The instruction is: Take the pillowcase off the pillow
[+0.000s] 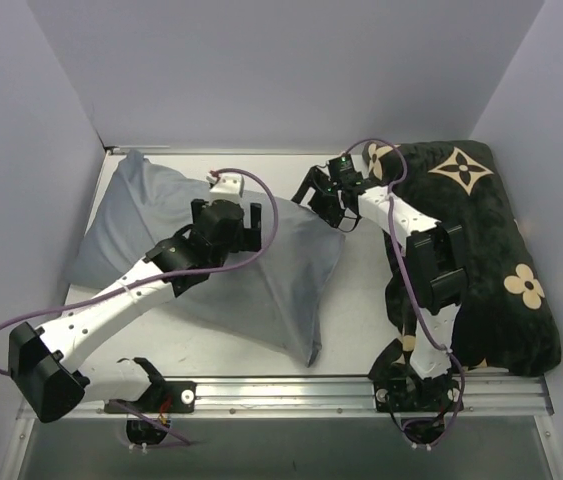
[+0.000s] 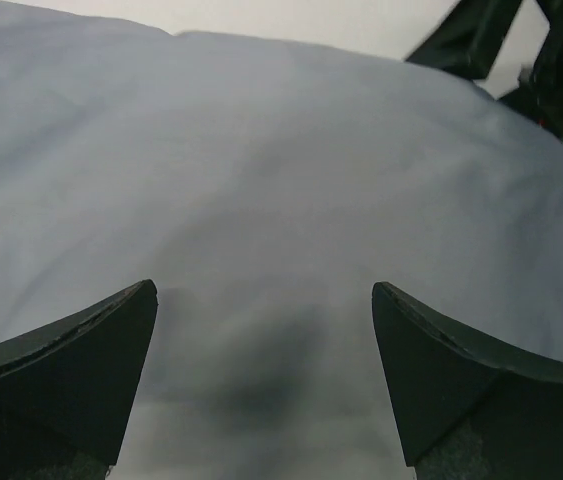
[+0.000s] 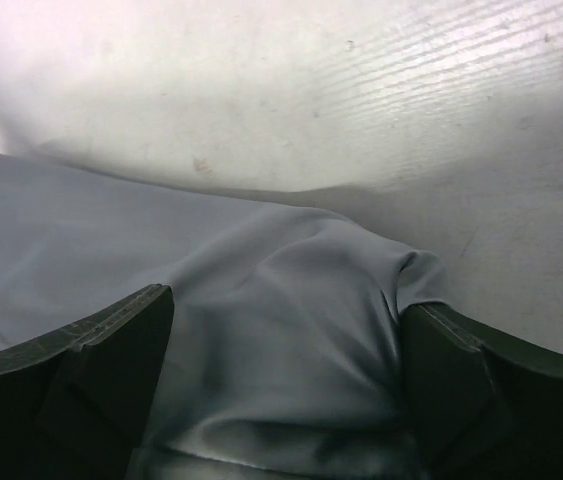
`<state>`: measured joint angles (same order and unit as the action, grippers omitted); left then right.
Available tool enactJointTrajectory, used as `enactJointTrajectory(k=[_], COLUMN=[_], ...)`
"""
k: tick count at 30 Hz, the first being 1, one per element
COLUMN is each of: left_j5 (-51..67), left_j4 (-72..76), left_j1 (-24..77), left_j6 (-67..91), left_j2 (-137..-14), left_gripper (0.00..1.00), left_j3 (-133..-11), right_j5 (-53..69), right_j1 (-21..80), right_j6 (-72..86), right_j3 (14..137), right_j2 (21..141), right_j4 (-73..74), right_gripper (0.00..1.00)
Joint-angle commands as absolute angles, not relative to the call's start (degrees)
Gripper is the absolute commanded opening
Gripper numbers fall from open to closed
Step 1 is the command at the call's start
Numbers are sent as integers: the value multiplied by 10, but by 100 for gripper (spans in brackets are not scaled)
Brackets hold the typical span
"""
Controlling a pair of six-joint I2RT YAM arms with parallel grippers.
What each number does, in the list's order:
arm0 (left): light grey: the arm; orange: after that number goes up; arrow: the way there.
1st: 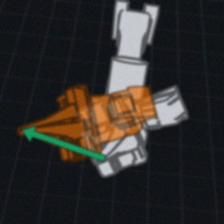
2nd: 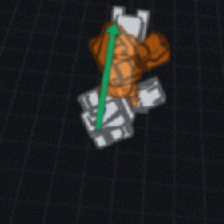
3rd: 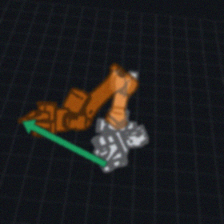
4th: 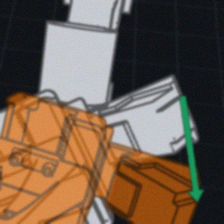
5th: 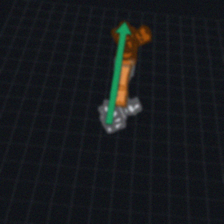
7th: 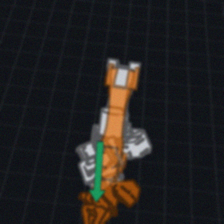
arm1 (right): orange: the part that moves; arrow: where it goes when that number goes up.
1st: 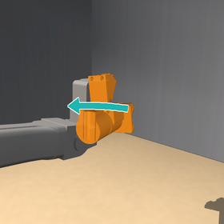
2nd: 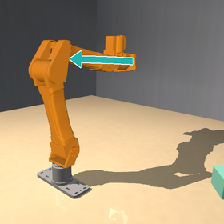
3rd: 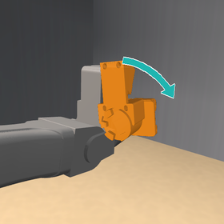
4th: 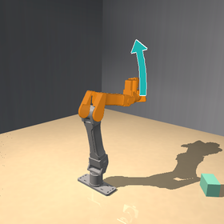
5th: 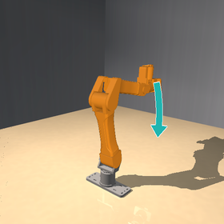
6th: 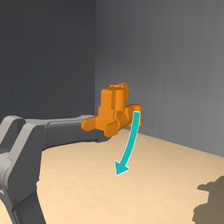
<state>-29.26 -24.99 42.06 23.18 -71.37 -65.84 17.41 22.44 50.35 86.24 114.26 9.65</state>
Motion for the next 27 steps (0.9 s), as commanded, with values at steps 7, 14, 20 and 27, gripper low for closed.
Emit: enactJointTrajectory(k=[7,14,20,27], left_j5=[-420,-458,-450,-425], left_j4=[-266,-275,-284,-283], left_j1=[517,509,472,423], left_j6=[261,253,238,233], left_j2=[-749,-736,-743,-738], left_gripper=[83,26,3,0], left_j3=[-656,-671,-705,-727], right_j5=[155,121,95,69], right_j1=[205,195,185,183], right_j6=[455,402,378,367], right_j3=[882,916,858,696], right_j2=[1046,977,877,745], right_j4=[124,180,191,182], right_gripper=[93,93,94,96])
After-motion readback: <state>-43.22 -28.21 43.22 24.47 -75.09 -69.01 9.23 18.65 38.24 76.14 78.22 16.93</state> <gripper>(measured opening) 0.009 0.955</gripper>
